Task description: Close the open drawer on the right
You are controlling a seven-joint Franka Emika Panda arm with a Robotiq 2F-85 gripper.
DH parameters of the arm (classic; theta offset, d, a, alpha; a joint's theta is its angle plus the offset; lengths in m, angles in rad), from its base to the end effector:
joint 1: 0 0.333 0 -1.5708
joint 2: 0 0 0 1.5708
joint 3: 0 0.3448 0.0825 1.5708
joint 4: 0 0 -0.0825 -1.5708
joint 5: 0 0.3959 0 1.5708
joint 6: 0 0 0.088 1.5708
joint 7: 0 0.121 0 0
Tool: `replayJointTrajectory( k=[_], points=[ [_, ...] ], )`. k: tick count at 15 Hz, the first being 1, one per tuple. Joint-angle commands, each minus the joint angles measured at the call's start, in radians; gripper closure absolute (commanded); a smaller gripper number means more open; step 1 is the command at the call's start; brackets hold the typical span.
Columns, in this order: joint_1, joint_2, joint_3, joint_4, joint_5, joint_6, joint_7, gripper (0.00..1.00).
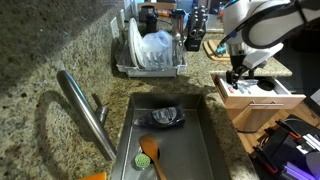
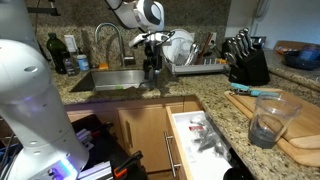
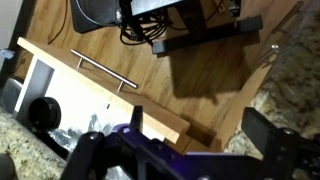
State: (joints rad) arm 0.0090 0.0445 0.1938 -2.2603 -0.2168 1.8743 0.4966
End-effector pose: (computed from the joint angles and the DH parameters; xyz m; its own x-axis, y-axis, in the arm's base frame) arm 0.4719 0.0774 0.3250 0.9278 -0.2241 -0.2982 -0.1186 -0.9351 0.3338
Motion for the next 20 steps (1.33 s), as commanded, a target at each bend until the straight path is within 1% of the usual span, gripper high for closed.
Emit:
replayJointTrajectory(
  k=[1, 3, 4, 6, 7, 9, 10, 11, 13, 15, 16, 18, 20],
  points=[
    [0.042, 0.034, -0.045, 0.001, 0.001, 0.001, -0.001, 0.00],
    [0.047, 0.056, -0.047, 0.003, 0.001, 0.003, -0.001, 0.00],
    [0.054, 0.089, -0.052, 0.006, -0.022, -0.007, 0.032, 0.00],
    [0.065, 0.166, -0.091, -0.030, -0.117, 0.019, 0.152, 0.00],
    [0.068, 0.197, -0.112, -0.043, -0.153, 0.026, 0.192, 0.00],
    [0.081, 0.264, -0.160, -0.042, -0.231, 0.013, 0.299, 0.00],
    [0.088, 0.274, -0.178, -0.046, -0.255, 0.026, 0.340, 0.00],
    [0.089, 0.243, -0.163, -0.046, -0.209, 0.011, 0.273, 0.00],
    [0.089, 0.287, -0.186, -0.044, -0.236, 0.021, 0.317, 0.00],
    [0.078, 0.265, -0.176, -0.075, -0.196, 0.120, 0.316, 0.00],
    [0.063, 0.256, -0.181, -0.097, -0.165, 0.206, 0.317, 0.00],
    [0.041, 0.249, -0.210, -0.128, -0.131, 0.328, 0.306, 0.00],
    [0.031, 0.219, -0.267, -0.180, -0.158, 0.465, 0.330, 0.00]
  ],
)
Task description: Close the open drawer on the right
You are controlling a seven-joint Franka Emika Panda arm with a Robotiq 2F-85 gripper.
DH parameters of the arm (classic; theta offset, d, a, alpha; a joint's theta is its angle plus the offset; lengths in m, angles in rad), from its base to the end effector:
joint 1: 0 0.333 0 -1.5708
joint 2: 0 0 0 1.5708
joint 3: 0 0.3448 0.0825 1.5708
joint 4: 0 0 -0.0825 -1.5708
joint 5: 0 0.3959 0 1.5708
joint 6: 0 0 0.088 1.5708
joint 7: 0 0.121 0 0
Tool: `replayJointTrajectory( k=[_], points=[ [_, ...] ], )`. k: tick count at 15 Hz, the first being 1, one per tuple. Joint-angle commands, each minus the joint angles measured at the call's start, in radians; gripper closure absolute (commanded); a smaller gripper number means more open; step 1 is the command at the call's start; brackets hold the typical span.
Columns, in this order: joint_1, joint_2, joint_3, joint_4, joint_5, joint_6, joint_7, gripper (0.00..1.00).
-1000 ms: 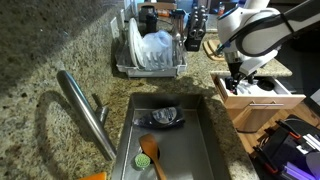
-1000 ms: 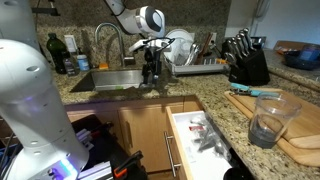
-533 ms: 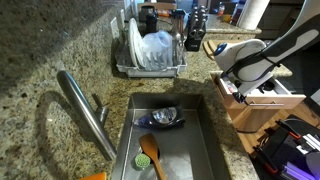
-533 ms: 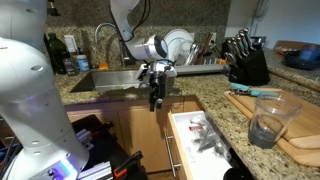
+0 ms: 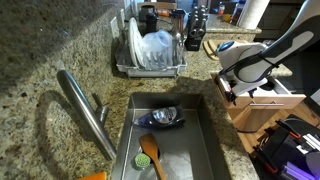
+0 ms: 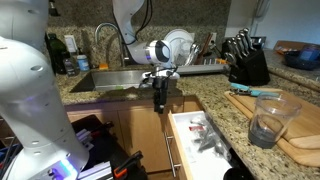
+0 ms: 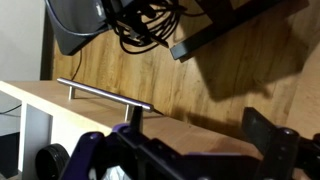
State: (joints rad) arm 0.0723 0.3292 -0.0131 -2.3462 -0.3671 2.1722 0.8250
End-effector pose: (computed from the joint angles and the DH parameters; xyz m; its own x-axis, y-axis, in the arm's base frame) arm 0.4632 0.0091 0.1692 0.8385 -0.4994 -0.2179 -0.3538 -0.8031 0.4794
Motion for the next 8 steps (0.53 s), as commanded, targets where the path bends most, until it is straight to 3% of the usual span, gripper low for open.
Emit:
replayJointTrajectory(
  k=[1, 2, 3, 8],
  points=[
    [-0.033, -0.075, -0.092, -0.109, -0.023, 0.218, 0.024, 0.00],
    [-0.026, -0.087, -0.130, -0.122, -0.057, 0.260, 0.061, 0.00],
    [-0.004, -0.023, -0.103, -0.054, -0.016, 0.181, 0.016, 0.00],
    [-0.002, -0.041, -0.149, -0.075, -0.077, 0.217, 0.080, 0.00]
  ],
)
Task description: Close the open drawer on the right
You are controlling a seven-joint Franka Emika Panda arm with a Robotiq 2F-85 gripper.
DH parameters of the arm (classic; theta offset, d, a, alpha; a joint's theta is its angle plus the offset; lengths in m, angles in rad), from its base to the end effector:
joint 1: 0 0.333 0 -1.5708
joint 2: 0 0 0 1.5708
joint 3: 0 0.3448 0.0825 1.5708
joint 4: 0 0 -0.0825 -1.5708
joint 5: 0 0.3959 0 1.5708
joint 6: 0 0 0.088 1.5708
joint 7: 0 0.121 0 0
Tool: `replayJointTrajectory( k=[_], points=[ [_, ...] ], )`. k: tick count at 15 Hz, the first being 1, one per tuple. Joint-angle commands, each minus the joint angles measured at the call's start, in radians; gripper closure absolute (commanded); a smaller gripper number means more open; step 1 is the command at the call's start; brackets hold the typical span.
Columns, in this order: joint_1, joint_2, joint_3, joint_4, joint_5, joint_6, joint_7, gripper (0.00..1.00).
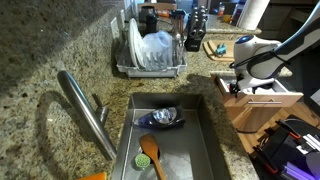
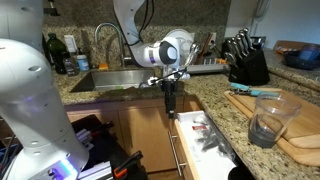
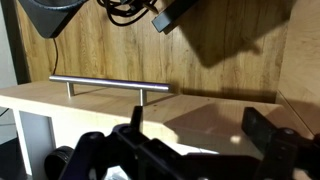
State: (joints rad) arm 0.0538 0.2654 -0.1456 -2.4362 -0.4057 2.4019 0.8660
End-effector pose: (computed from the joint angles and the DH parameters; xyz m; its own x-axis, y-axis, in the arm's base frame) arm 0.4605 -0.0524 0.1816 0.8083 -0.5859 -0.0580 -0.5240 -0.7608 0.3829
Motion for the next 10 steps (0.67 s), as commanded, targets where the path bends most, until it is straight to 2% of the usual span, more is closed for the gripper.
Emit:
replayJointTrajectory(
  k=[1, 5, 8, 9, 10],
  points=[
    [0.023, 0.038, -0.028, 0.027, -0.069, 0.011, 0.078, 0.00],
    [0.046, 0.172, -0.104, 0.163, -0.260, 0.106, 0.325, 0.00],
    [0.050, 0.248, -0.145, 0.253, -0.380, 0.204, 0.454, 0.00],
    [0.049, 0.258, -0.151, 0.273, -0.401, 0.234, 0.485, 0.00],
    [0.025, 0.254, -0.116, 0.280, -0.335, 0.216, 0.457, 0.00]
  ],
)
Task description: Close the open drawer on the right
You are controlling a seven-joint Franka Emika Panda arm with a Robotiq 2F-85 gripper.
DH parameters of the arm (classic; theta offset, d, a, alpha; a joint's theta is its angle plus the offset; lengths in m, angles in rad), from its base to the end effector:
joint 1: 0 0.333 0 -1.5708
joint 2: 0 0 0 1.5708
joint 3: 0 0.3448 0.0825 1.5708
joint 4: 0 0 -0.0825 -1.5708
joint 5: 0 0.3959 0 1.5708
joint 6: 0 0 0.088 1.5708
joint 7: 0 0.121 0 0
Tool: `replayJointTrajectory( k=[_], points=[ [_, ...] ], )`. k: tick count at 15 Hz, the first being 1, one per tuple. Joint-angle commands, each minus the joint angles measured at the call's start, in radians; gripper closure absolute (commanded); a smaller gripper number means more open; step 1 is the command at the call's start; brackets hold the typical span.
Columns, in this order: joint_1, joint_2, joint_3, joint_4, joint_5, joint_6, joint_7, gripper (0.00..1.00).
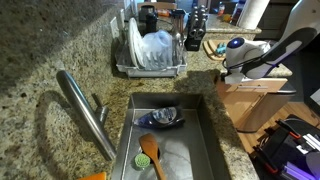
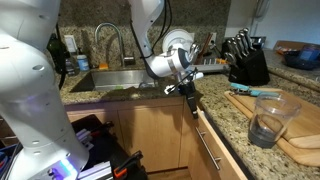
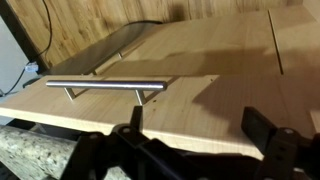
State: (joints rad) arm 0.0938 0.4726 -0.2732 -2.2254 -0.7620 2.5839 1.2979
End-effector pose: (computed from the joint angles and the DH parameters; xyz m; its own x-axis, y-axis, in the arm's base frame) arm 0.5402 -0.0965 0.1575 0.7226 -0.6208 0.3041 -0.6902 -0.6227 0.3687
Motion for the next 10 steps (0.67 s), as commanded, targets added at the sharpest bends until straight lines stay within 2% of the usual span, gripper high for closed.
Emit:
replayJointTrajectory(
  k=[1, 3, 8, 10],
  points=[
    [-0.005, 0.020, 0.000, 0.028, 0.000, 0.015, 0.017, 0.00],
    [-0.003, 0.039, 0.001, 0.061, 0.010, 0.017, 0.020, 0.00],
    [-0.019, 0.017, 0.092, 0.021, 0.173, -0.225, -0.179, 0.00],
    [-0.023, 0.011, 0.120, 0.016, 0.246, -0.251, -0.252, 0.00]
  ],
)
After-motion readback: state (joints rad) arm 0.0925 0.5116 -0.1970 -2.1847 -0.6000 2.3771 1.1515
